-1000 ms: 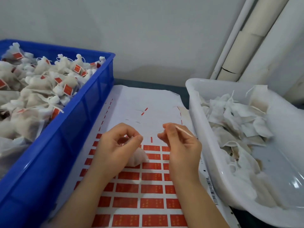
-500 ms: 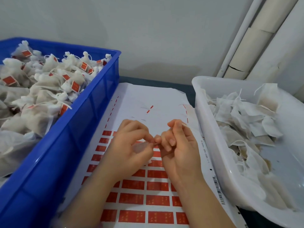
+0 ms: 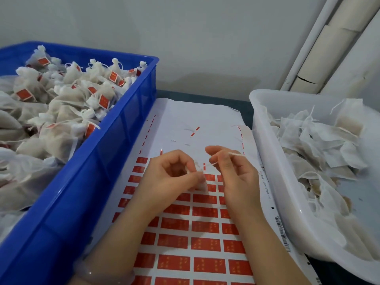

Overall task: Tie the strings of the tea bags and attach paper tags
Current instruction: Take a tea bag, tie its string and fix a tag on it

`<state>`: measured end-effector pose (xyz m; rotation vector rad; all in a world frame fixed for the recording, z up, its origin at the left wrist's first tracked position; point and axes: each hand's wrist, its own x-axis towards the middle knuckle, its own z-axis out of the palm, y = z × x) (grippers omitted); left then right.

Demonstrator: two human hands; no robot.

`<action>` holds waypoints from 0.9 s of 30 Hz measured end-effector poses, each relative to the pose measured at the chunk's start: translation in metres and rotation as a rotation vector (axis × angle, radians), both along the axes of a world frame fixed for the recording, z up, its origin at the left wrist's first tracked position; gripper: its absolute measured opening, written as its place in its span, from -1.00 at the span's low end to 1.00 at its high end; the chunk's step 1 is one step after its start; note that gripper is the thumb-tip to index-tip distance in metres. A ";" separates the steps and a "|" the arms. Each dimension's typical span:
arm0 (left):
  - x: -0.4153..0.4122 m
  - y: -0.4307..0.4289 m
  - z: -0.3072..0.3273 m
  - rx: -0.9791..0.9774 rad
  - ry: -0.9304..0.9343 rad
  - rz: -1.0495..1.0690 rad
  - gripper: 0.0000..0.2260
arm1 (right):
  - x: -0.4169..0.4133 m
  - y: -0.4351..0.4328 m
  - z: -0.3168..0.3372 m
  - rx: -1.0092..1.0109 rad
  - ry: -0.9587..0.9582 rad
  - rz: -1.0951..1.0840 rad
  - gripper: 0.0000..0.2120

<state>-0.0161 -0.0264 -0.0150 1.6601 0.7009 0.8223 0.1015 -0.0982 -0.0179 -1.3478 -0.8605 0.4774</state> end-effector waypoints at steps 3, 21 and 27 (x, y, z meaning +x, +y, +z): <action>0.002 -0.002 0.001 -0.113 -0.112 0.001 -0.82 | -0.001 -0.002 0.000 0.025 -0.025 0.087 -0.77; 0.001 0.002 -0.007 0.184 -0.023 0.044 -0.74 | 0.006 -0.003 0.002 -0.112 -0.206 0.297 -0.81; 0.001 0.001 -0.008 0.426 0.071 0.176 -0.75 | 0.003 -0.001 -0.002 -0.099 -0.239 0.122 -0.86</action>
